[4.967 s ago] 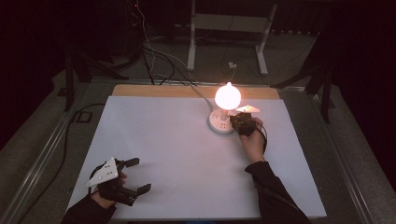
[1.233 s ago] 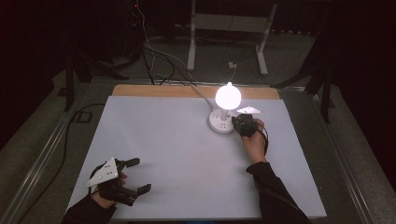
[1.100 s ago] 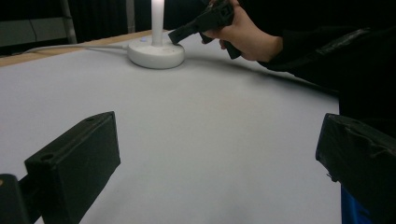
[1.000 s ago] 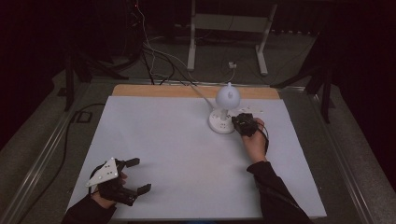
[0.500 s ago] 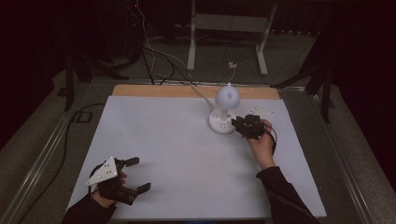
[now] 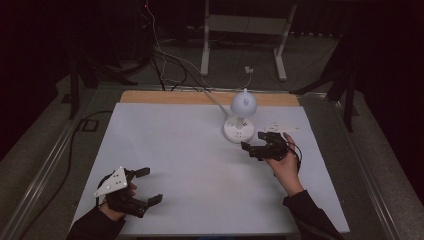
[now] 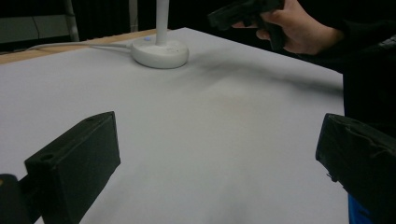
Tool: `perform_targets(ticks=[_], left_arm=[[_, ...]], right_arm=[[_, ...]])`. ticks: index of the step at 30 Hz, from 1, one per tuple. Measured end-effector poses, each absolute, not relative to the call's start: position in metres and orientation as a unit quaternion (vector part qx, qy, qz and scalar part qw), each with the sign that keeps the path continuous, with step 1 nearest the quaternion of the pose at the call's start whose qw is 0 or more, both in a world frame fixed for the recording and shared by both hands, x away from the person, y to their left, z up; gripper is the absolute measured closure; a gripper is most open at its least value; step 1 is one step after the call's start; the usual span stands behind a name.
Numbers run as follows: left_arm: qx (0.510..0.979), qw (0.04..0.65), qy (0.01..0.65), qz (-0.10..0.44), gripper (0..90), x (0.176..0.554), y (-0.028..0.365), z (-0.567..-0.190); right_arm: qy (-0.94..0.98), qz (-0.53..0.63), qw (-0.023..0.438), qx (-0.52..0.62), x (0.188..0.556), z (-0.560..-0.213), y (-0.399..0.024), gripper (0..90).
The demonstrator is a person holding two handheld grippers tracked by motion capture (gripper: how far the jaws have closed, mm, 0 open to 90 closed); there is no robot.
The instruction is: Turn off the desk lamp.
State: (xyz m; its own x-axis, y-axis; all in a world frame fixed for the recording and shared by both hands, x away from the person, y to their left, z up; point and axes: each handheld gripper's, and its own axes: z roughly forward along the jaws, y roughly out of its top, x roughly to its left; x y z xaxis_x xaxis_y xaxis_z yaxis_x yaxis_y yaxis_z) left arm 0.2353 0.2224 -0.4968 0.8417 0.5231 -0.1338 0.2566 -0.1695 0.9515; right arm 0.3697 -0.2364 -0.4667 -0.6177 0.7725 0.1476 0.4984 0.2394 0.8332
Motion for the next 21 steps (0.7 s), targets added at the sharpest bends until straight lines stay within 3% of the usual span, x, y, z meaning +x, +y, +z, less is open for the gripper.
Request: perform_targets(ticks=[2,21], left_arm=[[0.758,0.589,0.257,0.114,0.4,0.234,0.223,-0.497],[0.759,0.590,0.251,0.115,0.4,0.231,0.223,-0.496]], right_arm=[[0.774,0.466,0.144,0.404,0.367,-0.466,-0.237,0.7],[0.813,0.447,0.133,0.349,0.295,-0.484,-0.257,0.0]])
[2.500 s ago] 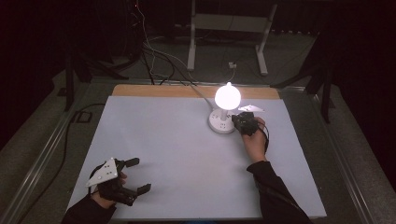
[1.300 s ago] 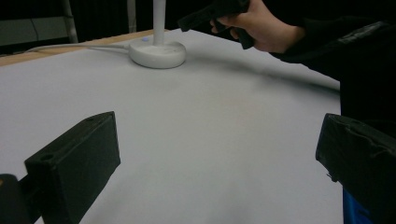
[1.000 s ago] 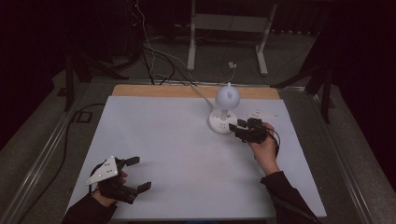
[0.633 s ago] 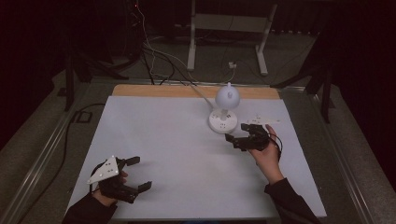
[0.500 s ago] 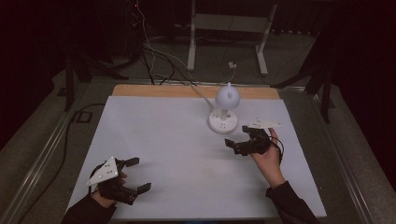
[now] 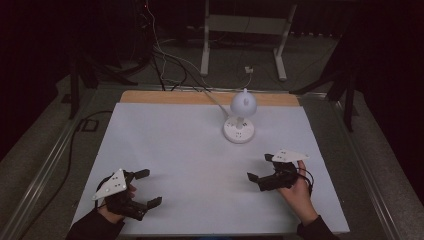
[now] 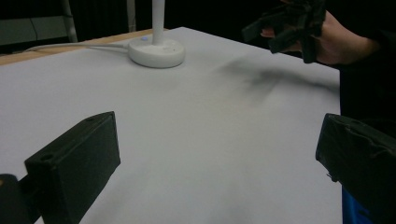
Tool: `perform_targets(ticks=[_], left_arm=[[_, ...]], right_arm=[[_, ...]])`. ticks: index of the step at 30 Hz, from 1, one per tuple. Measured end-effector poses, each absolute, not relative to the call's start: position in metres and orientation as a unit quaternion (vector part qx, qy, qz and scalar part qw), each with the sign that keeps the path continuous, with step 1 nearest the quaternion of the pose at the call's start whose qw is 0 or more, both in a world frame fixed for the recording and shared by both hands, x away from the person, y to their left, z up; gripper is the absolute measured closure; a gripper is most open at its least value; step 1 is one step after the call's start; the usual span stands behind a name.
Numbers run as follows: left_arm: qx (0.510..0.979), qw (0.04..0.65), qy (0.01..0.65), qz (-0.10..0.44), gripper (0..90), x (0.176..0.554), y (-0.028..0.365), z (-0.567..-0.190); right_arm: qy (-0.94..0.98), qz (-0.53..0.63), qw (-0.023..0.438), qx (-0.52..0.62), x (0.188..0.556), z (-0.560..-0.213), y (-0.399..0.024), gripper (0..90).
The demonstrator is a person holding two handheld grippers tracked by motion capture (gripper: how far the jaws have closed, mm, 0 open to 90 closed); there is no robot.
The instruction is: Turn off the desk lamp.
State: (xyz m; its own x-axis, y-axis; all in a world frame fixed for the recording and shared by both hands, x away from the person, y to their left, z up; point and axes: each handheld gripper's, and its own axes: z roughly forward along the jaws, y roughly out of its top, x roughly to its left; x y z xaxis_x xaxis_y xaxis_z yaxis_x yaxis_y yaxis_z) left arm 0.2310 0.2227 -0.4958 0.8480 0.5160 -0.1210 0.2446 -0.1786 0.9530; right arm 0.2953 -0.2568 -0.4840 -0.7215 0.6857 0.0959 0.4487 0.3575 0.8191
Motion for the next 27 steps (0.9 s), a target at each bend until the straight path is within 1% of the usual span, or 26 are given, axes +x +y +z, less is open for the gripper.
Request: perform_targets(ticks=[5,10,15,16,22,27], left_arm=[[0.759,0.590,0.251,0.115,0.4,0.231,0.223,-0.496],[0.759,0.590,0.250,0.115,0.4,0.231,0.223,-0.496],[0.758,0.591,0.251,0.115,0.5,0.231,0.223,-0.496],[0.759,0.590,0.251,0.115,0.4,0.231,0.223,-0.496],[0.759,0.589,0.251,0.114,0.4,0.231,0.223,-0.496],[0.758,0.590,0.252,0.114,0.5,0.231,0.223,-0.496]], right_arm=[[0.817,0.442,0.133,0.345,0.283,-0.488,-0.263,0.0],[0.816,0.433,0.134,0.359,0.270,-0.496,-0.278,0.0],[0.818,0.422,0.129,0.370,0.265,-0.503,-0.287,0.0],[0.818,0.415,0.134,0.374,0.263,-0.505,-0.292,0.0],[0.814,0.413,0.136,0.386,0.263,-0.507,-0.300,0.0],[0.819,0.409,0.144,0.376,0.264,-0.508,-0.298,0.0]])
